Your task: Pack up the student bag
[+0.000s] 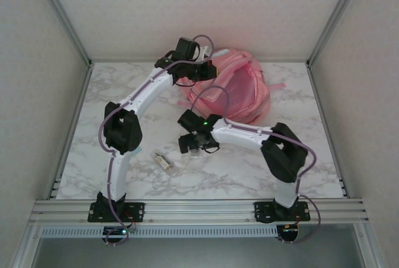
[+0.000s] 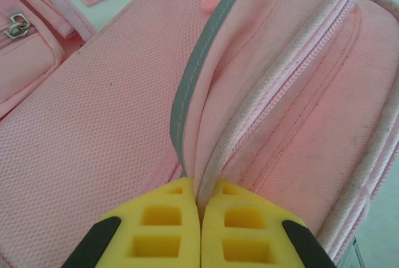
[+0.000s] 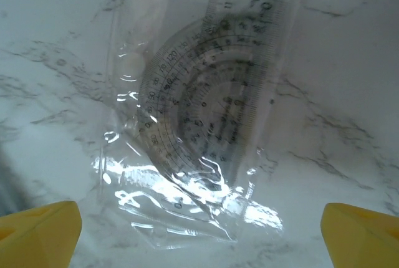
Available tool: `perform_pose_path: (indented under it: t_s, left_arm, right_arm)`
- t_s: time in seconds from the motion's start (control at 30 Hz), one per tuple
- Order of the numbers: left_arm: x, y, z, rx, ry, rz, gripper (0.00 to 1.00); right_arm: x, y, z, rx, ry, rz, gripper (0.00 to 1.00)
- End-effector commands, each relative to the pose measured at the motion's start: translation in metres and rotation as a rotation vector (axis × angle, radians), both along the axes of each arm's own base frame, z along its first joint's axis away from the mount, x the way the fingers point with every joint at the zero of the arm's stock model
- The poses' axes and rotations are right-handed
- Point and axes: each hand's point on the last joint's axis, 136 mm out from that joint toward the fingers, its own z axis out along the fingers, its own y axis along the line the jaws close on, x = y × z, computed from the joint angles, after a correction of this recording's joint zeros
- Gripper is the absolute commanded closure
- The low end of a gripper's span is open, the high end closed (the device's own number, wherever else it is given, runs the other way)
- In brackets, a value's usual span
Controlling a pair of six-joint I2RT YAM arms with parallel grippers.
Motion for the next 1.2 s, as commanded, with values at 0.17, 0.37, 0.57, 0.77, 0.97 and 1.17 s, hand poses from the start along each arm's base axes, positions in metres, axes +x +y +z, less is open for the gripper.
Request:
perform_pose_path:
  t_s: [0.17,0.37,0.57,0.77,0.97,1.17]
  left_arm:
    - [0.005,0.026,0.039,-0.015,-0.083,0.052,1.00]
    - [0.003,0.030,0.039,-0.003,-0.089,0.056,1.00]
    - [0.003,0.032,0.042,-0.001,-0.101,0.062,1.00]
    - [0.003,0.033,0.041,0.000,-0.099,0.066,1.00]
    - [0.003,0.034,0.042,0.003,-0.102,0.068,1.00]
    - [0.004,0.035,0.042,0.003,-0.103,0.076,1.00]
  right_arm:
    - [0.018,0.023,-0.011,-0.088,-0.045,-0.022,0.01]
    - [0.020,0.016,-0.027,-0.108,-0.003,-0.043,0.01]
    - [0.010,0.016,-0.049,-0.117,0.082,-0.014,0.01]
    - [0.006,0.012,-0.062,-0.133,0.118,-0.008,0.02]
    - [0.007,0.008,-0.064,-0.112,0.130,-0.022,0.13]
    - [0.008,0.008,-0.061,-0.097,0.126,-0.019,0.31]
